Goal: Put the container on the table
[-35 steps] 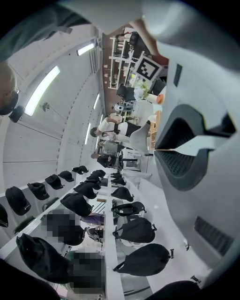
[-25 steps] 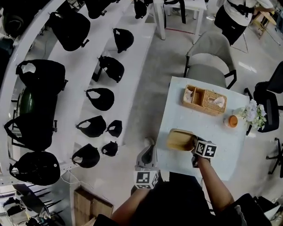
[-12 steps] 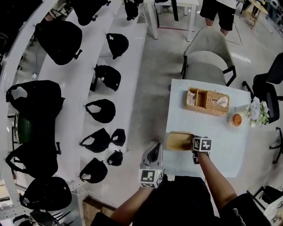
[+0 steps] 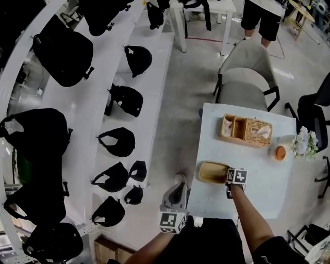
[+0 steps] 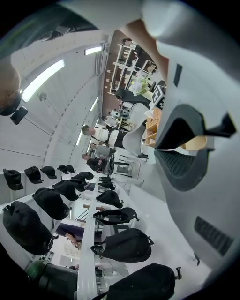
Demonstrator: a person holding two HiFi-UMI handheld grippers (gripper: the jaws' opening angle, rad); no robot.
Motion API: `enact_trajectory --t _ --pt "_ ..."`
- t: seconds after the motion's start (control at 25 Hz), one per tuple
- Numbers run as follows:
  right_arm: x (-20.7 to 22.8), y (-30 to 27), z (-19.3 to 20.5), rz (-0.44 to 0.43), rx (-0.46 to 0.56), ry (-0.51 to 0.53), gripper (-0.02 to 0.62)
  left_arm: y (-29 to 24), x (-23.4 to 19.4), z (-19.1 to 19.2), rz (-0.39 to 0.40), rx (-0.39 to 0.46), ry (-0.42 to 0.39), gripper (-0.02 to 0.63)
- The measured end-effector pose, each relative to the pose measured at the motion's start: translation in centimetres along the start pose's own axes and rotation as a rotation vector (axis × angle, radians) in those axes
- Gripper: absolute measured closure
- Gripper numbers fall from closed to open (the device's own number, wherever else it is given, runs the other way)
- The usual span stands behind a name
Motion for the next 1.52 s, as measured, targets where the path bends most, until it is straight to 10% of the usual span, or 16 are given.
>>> enact_trajectory --t 0.84,1.52 --pt "1.4 -3.8 -2.2 0.039 0.006 -0.095 0.573 -2.2 -1.5 -0.5 0.000 0.003 0.020 0.594" --pt "1.8 -1.4 -1.3 -0.106 0.149 -0.070 0.468 -2.6 1.3 -0.1 0.047 0.015 0.025 0.594"
Point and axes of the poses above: the fingertips, and each gripper's own axes: y backward along the fingers, x to its right, z out of its underside, the point moved 10 cm from there along y, backward along the fingers, and after that the axes turned 9 degrees about z, right-handed, at the moved point
